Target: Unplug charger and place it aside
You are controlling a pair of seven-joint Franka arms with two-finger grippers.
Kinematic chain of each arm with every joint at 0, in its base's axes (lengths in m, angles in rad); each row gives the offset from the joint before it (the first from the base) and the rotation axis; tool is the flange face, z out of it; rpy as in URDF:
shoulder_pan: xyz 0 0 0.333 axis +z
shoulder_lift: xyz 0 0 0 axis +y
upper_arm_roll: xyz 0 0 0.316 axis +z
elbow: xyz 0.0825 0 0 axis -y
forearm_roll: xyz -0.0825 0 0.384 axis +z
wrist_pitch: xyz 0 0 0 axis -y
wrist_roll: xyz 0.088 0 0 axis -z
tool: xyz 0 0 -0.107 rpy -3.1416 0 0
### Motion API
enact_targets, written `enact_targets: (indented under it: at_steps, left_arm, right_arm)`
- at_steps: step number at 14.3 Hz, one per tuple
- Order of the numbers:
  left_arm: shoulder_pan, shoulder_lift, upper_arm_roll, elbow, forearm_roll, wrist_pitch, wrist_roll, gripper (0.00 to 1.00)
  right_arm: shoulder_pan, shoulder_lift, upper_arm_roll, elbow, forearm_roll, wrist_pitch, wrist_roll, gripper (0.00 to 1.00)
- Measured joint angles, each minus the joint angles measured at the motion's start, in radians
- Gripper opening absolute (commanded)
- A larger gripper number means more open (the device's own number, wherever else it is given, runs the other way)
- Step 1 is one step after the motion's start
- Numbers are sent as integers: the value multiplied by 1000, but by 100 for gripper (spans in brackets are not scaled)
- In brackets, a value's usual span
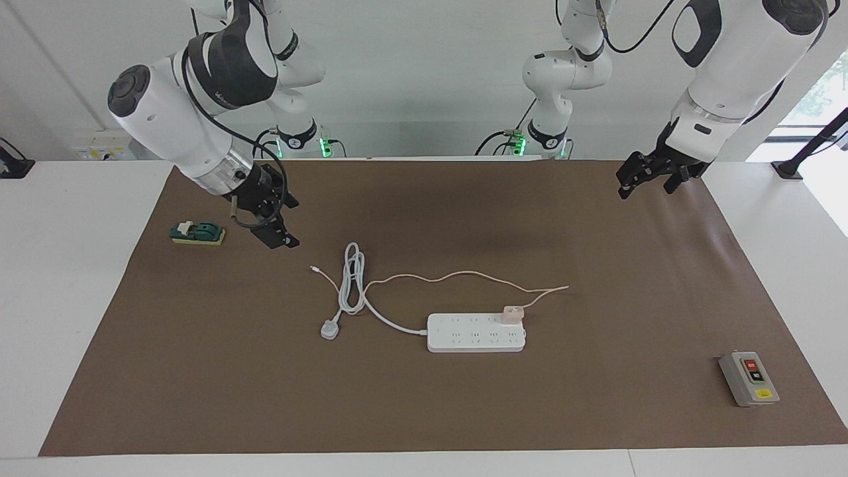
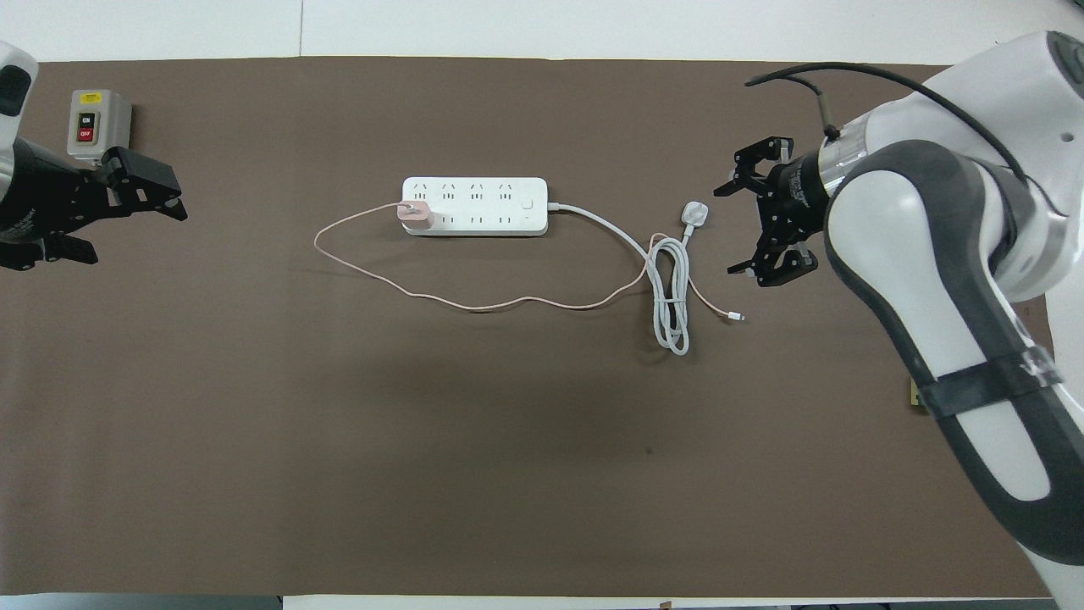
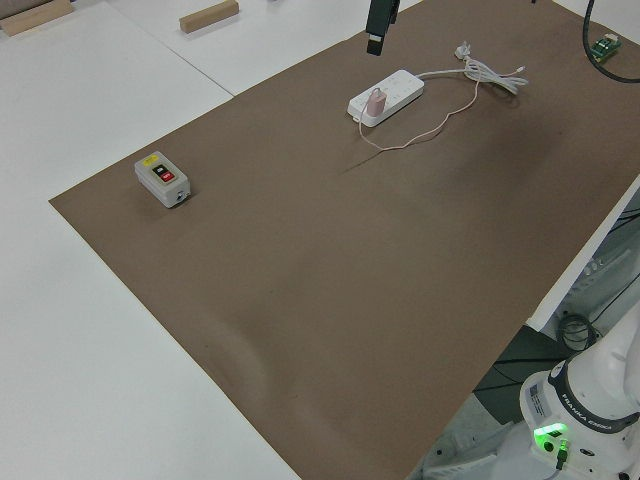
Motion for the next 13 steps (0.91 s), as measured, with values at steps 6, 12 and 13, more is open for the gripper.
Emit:
enact_targets:
  at_steps: [6,12,13]
  left_arm:
    - [1,14,-25,0,0,48,-449,100]
    - [0,91,-88,3,59,95,-822,100]
    - [0,112,-107,9,87,98,-878,100]
  right_arm:
    - [59,159,1,69,130,135,0,100]
    - [94,173,0,67,133,172,72,100]
    - [98,174,0,67,133,175,74,100]
